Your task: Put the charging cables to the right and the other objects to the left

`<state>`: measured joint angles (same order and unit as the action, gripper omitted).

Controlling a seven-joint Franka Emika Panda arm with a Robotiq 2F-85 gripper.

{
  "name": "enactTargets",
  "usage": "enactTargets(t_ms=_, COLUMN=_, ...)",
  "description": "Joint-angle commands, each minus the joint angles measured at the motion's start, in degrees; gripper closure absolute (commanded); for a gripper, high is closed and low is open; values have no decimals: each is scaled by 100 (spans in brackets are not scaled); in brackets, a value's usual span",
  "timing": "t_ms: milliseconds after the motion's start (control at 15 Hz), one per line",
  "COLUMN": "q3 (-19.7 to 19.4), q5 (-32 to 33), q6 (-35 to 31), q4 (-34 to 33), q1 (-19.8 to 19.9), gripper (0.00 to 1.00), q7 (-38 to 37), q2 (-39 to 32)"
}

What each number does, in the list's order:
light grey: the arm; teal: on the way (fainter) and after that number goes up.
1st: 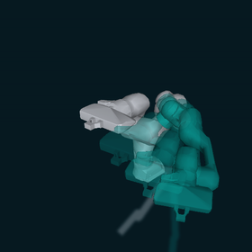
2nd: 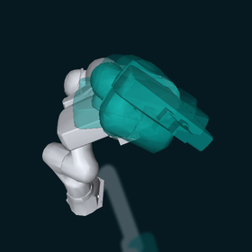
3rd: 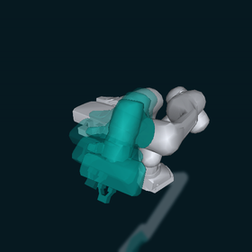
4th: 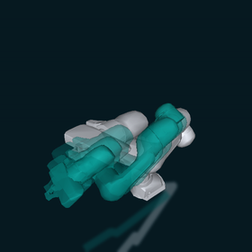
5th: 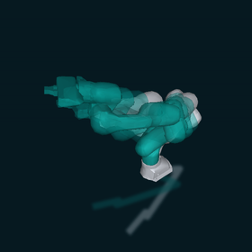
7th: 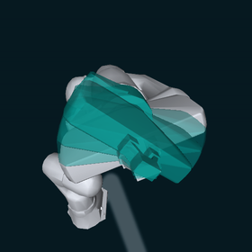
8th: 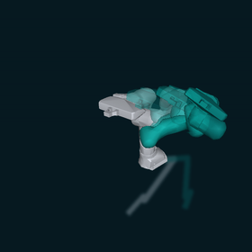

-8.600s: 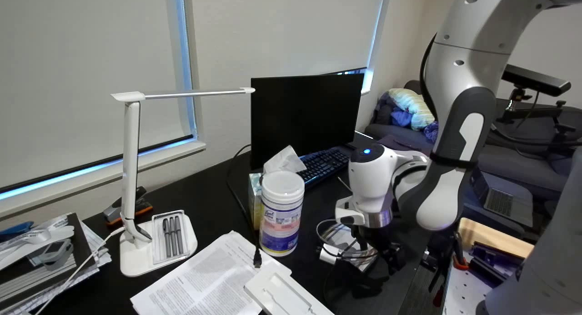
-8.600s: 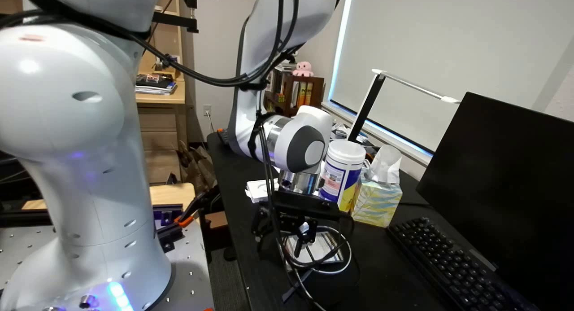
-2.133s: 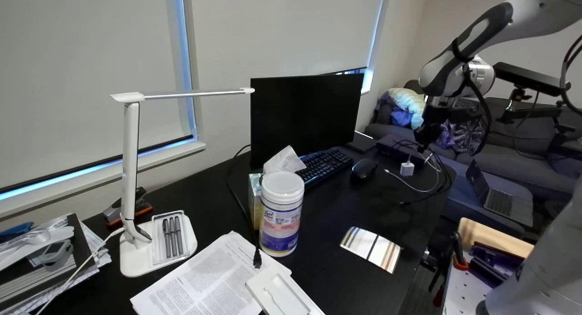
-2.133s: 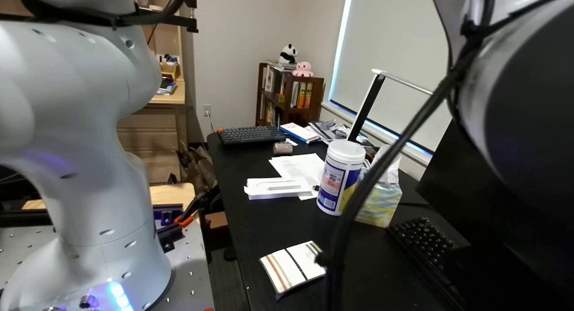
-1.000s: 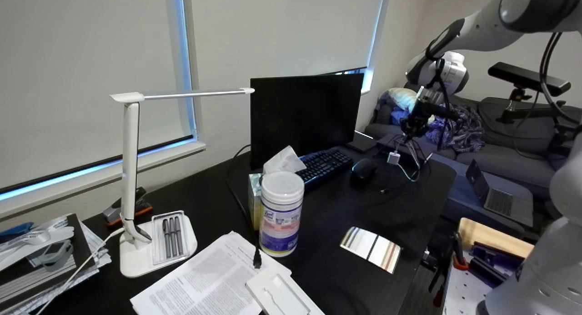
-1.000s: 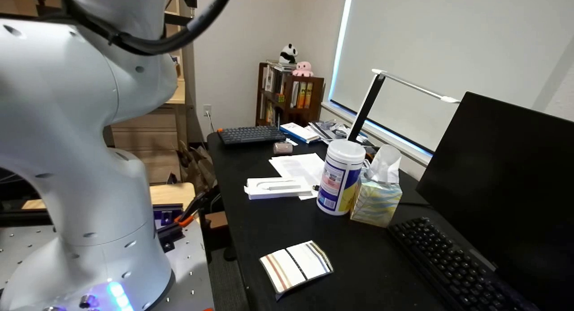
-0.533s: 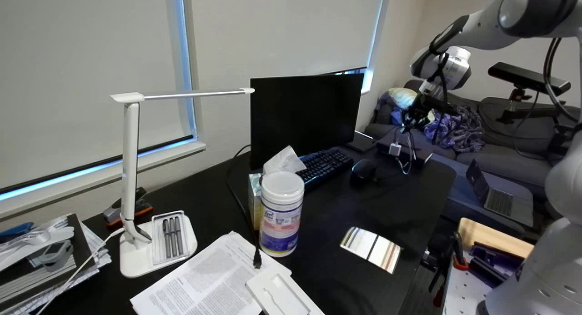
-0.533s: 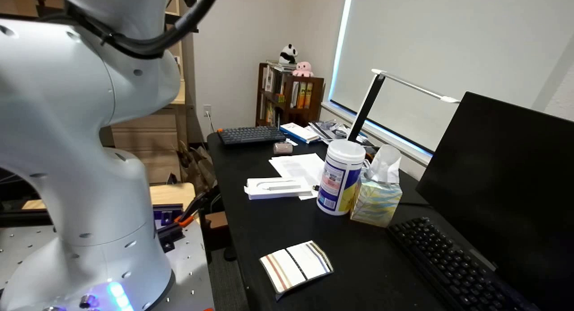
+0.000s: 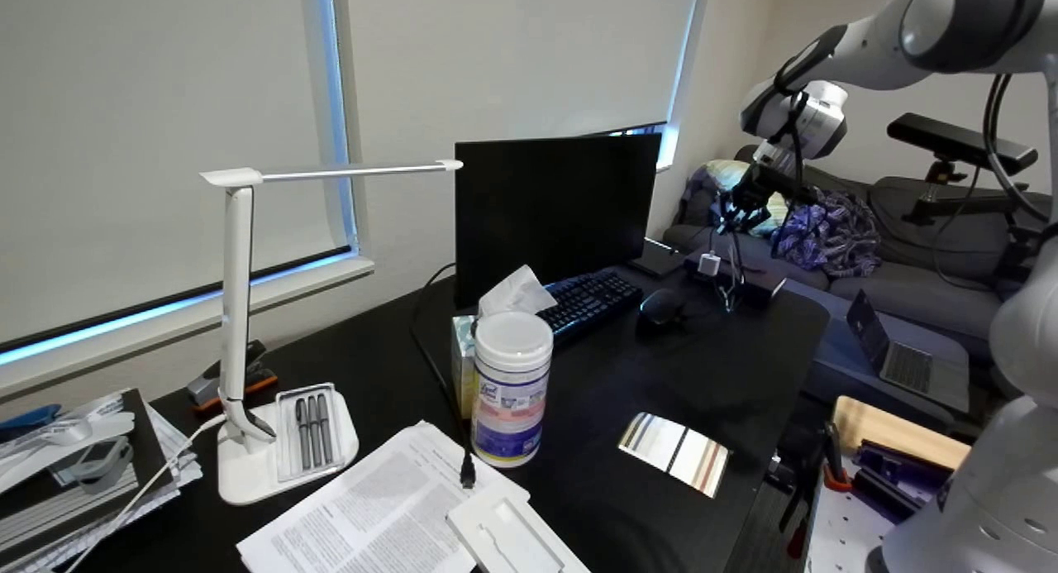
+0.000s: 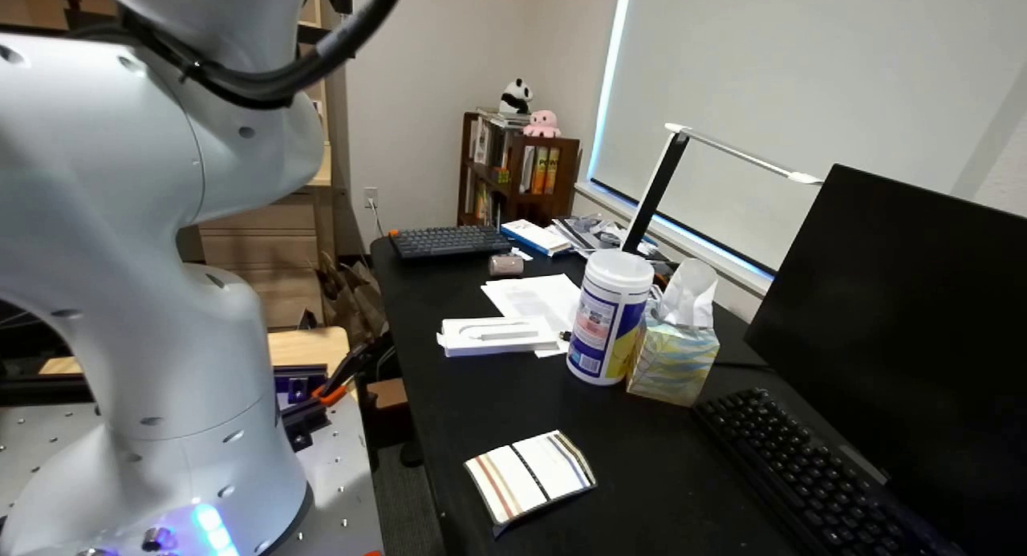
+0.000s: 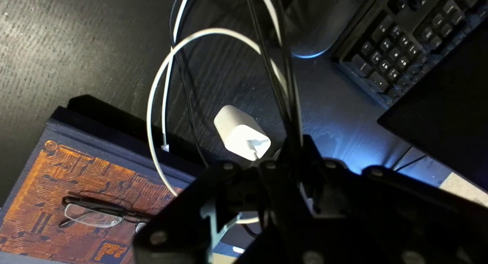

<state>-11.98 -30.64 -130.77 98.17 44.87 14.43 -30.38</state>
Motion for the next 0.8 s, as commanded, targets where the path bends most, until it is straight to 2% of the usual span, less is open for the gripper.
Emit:
enactTargets(t_ms=0, q3=94, q5=134, q6=-6, q4=200, q1=62, gripper=95, q7=81, q2=17)
enactTargets(t_ms=400, q3=74, q5=296, q6=-410, q4=732, q1=-14, gripper=95, q7=208, q2=66)
enactTargets(t_ms=467, q3=88, q5=286, q6=-572, q4=821, q1=-15, gripper=69, q7=211, q2=94)
enactTargets(t_ms=600, q3=116, q5=277, q6=-700, q4=907, q1=-2, gripper=63, q7=170, q2=126)
enactTargets(t_ms=733, q3=130, q5=294, q6=-679, q4=986, q1=13, gripper=49, q7=165, q2=224)
